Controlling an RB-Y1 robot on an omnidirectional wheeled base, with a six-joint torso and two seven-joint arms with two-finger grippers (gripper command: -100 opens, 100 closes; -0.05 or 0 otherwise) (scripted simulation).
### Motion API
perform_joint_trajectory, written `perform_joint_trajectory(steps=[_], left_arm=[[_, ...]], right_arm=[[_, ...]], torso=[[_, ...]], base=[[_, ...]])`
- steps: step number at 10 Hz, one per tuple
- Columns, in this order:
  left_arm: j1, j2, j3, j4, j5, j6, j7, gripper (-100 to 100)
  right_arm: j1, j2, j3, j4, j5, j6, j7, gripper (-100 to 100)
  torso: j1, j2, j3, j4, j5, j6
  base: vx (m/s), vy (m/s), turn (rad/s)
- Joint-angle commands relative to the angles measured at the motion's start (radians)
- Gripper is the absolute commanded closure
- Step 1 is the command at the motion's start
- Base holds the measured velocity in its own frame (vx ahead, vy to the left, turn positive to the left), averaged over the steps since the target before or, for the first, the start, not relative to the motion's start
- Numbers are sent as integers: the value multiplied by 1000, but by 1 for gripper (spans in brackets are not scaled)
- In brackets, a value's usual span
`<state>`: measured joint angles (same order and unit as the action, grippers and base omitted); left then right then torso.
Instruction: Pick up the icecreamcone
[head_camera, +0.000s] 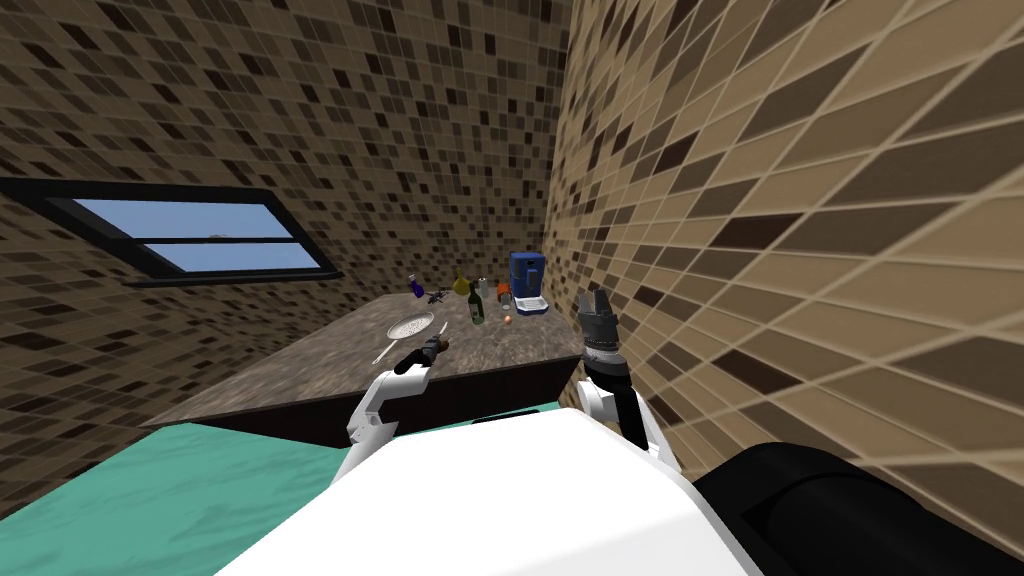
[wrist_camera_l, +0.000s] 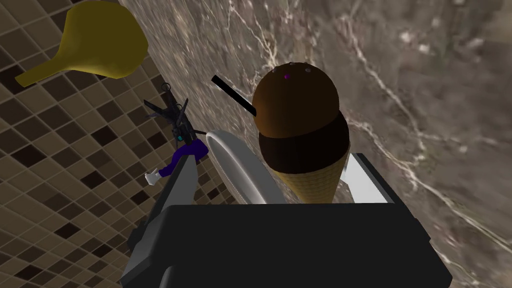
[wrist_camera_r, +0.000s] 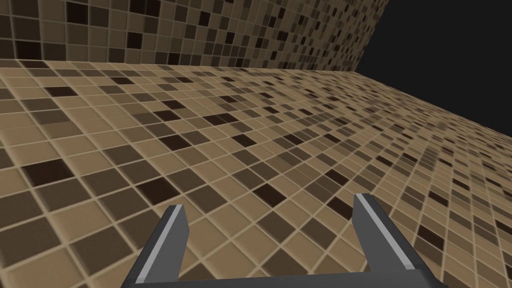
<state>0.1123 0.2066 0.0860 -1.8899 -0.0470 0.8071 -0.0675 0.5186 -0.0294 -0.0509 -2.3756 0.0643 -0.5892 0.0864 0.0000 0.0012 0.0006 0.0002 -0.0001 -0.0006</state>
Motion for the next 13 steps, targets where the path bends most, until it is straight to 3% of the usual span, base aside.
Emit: perform_joint_trajectory(steps=[1,4,5,6,10,12,13], left_arm=[[-17,7,11,28,5,-10,2,-100],[-51,16,30,85,9,-30,6,-100],[-45,14,27,70,8,-21,5,-100],[-45,14,27,72,8,-22,5,100],[-45,14,27,72,8,-22,6,100],[-72,18,30,58,7,-17,11,-100],[-93,18,32,52,9,-4,18,-100]], right_arm=[[0,0,0,0,0,0,0,0],[0,0,0,0,0,0,0,0],[0,0,0,0,0,0,0,0],[0,0,0,0,0,0,0,0],[0,0,0,0,0,0,0,0],[0,0,0,0,0,0,0,0],[0,0,0,0,0,0,0,0]], torso=[[0,0,0,0,0,0],[0,-1,0,0,0,0],[0,-1,0,0,0,0],[0,-1,0,0,0,0],[0,-2,-1,0,0,1],[0,-3,-1,0,0,1],[1,-1,-1,0,0,1]], base=[[-22,-3,-50],[-16,-4,-50],[-5,-1,-6],[0,0,0],[0,0,0],[-17,11,-16],[-94,61,-74]])
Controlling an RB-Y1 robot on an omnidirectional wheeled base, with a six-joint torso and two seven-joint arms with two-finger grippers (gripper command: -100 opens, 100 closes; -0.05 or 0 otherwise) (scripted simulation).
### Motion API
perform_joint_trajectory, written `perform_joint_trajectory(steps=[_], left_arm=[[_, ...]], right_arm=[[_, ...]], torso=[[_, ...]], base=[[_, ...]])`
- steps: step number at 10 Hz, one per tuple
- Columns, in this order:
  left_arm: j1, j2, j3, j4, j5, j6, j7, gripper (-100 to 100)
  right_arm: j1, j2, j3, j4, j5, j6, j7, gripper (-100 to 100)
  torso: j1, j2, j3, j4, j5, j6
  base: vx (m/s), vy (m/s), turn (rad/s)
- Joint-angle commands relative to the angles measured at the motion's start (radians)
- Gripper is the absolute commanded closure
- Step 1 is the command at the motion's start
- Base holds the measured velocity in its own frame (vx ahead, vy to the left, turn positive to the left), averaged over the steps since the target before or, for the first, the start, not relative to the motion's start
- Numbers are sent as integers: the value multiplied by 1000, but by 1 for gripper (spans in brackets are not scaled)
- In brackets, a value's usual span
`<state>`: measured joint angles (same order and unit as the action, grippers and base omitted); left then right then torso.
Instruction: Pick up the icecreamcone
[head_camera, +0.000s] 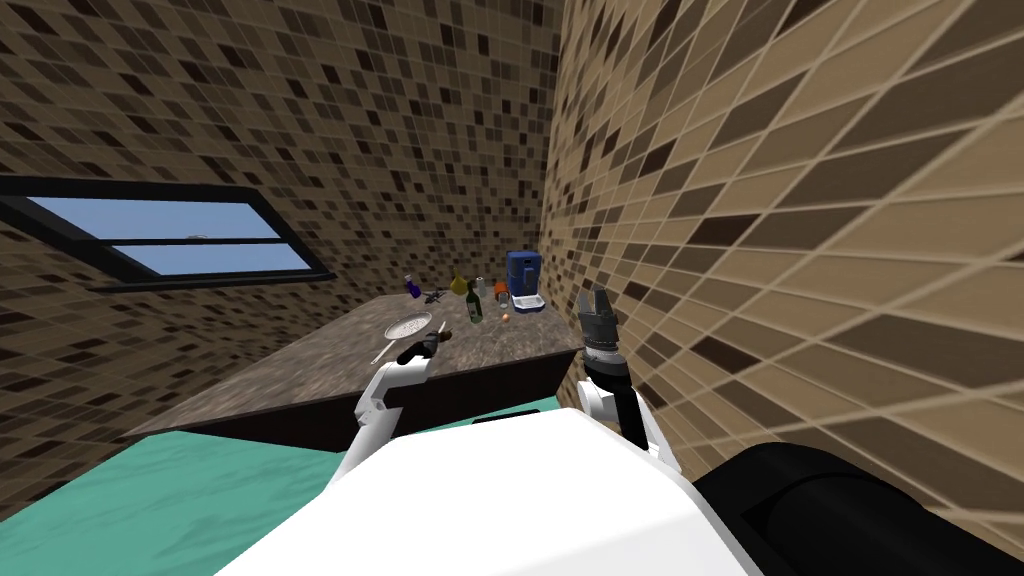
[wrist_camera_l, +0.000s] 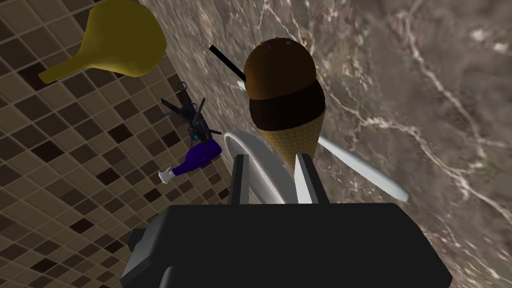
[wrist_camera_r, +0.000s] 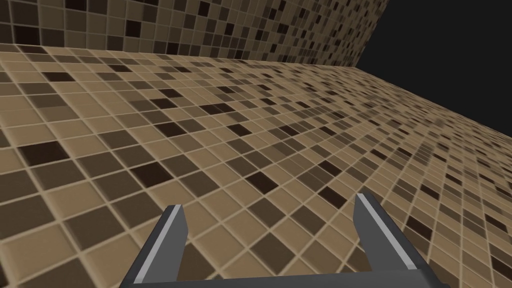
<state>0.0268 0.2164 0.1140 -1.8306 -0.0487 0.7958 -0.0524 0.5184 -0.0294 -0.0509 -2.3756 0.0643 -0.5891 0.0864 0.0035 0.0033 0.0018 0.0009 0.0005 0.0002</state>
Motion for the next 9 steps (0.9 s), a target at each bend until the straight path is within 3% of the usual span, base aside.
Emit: perform_joint_trajectory(steps=[1,4,9], left_arm=[[-29,8,8,-13,14,31,16,-100],[-75,6,32,-33,25,109,60,-100],[-113,2,63,-39,38,190,110,-100]], right_arm=[[0,0,0,0,0,0,0,0],[0,0,0,0,0,0,0,0],[0,0,0,0,0,0,0,0]], torso=[[0,0,0,0,0,0],[3,3,2,1,1,0],[2,-3,-2,-1,1,0]], base=[[-154,84,-98],[-110,95,-171],[-38,65,-117]])
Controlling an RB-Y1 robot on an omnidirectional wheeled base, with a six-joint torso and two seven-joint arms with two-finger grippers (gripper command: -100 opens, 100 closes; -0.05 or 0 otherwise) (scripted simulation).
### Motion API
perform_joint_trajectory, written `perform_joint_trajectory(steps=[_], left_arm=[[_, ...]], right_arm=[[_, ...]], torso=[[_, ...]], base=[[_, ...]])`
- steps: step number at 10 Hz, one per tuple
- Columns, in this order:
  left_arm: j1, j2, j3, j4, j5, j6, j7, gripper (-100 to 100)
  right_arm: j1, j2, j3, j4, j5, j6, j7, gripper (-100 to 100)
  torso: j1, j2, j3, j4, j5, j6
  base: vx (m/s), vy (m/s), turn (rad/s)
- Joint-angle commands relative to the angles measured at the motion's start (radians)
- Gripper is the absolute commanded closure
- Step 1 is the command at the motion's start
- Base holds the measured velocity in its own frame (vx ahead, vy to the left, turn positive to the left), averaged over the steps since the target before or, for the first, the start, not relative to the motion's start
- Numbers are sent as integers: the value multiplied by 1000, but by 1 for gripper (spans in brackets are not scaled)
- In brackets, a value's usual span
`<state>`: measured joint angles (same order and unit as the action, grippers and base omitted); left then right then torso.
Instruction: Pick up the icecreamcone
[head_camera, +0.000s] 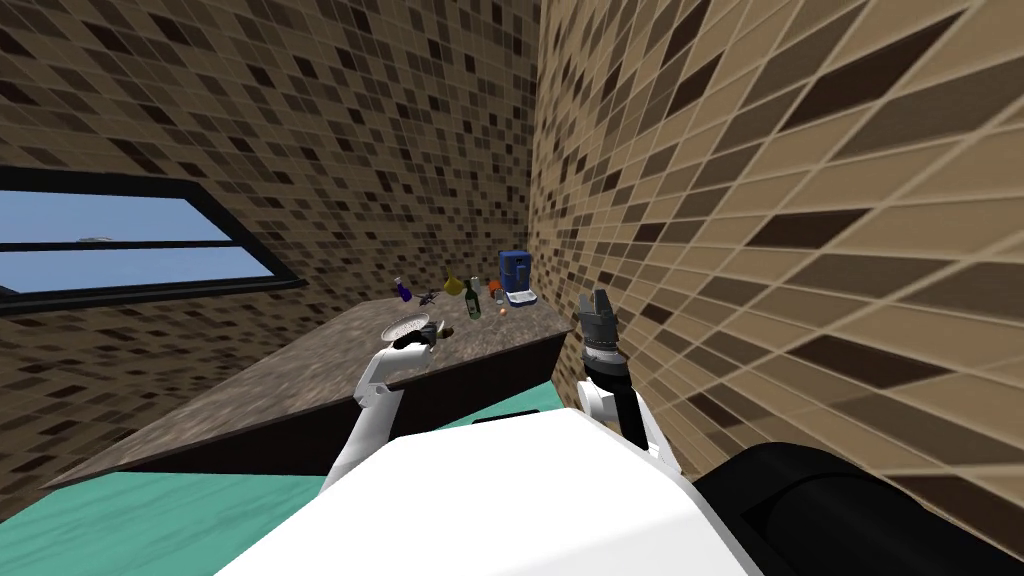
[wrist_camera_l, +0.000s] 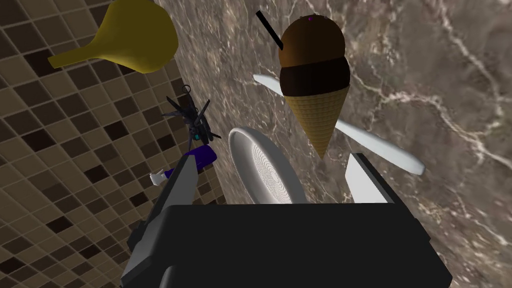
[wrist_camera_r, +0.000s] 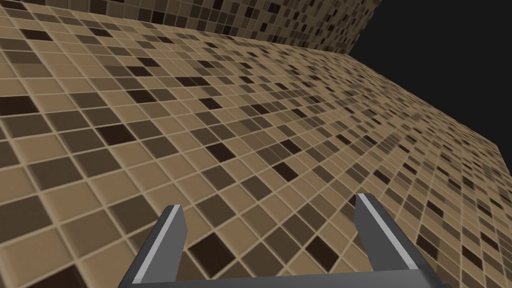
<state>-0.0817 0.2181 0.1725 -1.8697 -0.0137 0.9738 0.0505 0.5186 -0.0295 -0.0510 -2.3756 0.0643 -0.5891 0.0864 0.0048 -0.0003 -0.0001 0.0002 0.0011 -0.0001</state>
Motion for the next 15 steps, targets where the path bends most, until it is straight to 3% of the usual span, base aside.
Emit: perform_joint_trajectory(steps=[1,5,10,11,12,13,14,15], left_arm=[[-11,-1,11,0,5,28,18,-100],[-39,-11,49,16,21,110,67,-100],[-30,-32,90,44,44,193,85,-100],[-15,-39,92,55,47,206,83,-100],[-23,-40,86,59,39,186,86,-100],[-22,-41,86,60,38,187,87,0],[-25,-42,84,89,36,157,87,-100],[-26,-43,84,100,35,145,86,-100]], right_arm=[[0,0,0,0,0,0,0,0],[0,0,0,0,0,0,0,0],[0,0,0,0,0,0,0,0],[0,0,0,0,0,0,0,0],[0,0,0,0,0,0,0,0],[0,0,0,0,0,0,0,0],[0,0,0,0,0,0,0,0],[0,0,0,0,0,0,0,0]], torso=[[0,0,0,0,0,0],[1,-1,-1,0,0,0],[2,-6,-3,-1,0,-1],[1,-7,-4,-2,0,-1],[0,-7,-4,-2,0,-1],[-2,-5,-3,-1,0,-1],[-3,-4,-2,-1,-1,-1],[-3,-5,-3,-1,-1,-1]], base=[[-21,60,-127],[-19,73,-151],[34,71,-106],[57,49,-37],[22,19,-5],[0,0,0],[28,9,11],[39,13,6]])
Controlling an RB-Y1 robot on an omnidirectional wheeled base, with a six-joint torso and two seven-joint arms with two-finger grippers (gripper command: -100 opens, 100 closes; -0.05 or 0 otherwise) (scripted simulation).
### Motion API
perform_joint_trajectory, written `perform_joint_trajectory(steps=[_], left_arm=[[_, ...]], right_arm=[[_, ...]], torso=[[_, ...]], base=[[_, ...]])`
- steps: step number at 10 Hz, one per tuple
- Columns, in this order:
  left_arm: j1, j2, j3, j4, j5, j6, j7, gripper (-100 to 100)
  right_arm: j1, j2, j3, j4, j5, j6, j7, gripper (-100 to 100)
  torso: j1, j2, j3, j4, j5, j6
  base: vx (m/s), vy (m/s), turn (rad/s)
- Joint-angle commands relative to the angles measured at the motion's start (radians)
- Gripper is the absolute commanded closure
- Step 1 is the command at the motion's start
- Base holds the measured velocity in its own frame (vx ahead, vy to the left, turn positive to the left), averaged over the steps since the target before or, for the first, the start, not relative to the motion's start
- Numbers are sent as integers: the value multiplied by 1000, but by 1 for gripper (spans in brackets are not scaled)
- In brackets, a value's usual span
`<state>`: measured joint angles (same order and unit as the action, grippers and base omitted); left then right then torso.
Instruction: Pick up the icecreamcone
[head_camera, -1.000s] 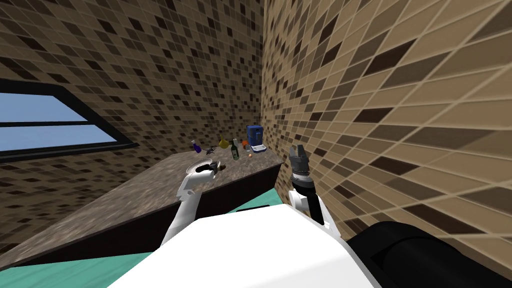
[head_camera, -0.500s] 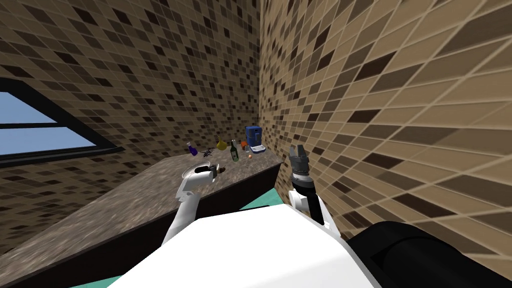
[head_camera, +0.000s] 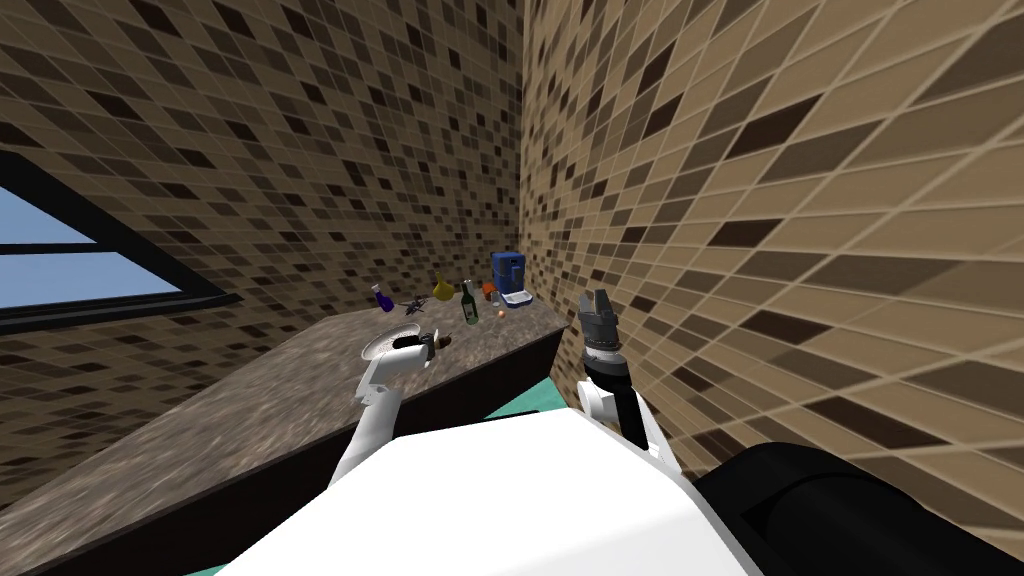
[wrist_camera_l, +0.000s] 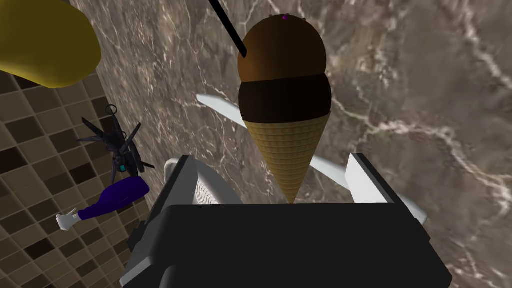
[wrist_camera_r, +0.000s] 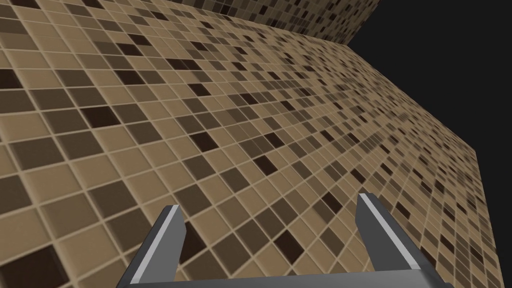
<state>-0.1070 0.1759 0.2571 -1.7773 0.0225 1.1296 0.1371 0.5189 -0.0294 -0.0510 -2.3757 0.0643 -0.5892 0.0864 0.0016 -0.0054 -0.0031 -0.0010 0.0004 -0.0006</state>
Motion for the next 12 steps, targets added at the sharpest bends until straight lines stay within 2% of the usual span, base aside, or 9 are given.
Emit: perform_joint_trajectory(steps=[1,2,3,7,8,9,10,11,12], left_arm=[[-2,-2,-2,25,-2,-29,0,-100],[-2,-1,-1,16,-1,-17,0,-100],[-2,-1,-1,18,-1,-20,0,100],[-2,-1,-1,17,-1,-20,0,100],[-2,-1,-1,17,-1,-20,0,0],[2,0,1,-15,1,13,0,100],[3,1,1,-26,2,25,0,100],[-1,0,0,-13,-1,12,1,100],[-2,0,0,-14,-1,16,1,0]], right_arm=[[0,0,0,0,0,0,0,0],[0,0,0,0,0,0,0,0],[0,0,0,0,0,0,0,0],[0,0,0,0,0,0,0,0],[0,0,0,0,0,0,0,0],[0,0,0,0,0,0,0,0],[0,0,0,0,0,0,0,0],[0,0,0,0,0,0,0,0],[0,0,0,0,0,0,0,0]], torso=[[0,0,0,0,0,0],[0,0,0,0,0,0],[0,1,1,0,0,0],[-1,2,1,0,0,0],[-1,3,1,1,0,0],[-1,3,2,1,0,0],[-2,5,3,1,-1,0],[-3,6,4,1,-1,0],[-2,5,3,1,-1,0]], base=[[34,13,6],[15,6,0],[0,0,0],[0,0,0],[0,0,0],[-33,-7,-12],[-47,-14,-12],[-19,-7,-1],[0,0,0]])
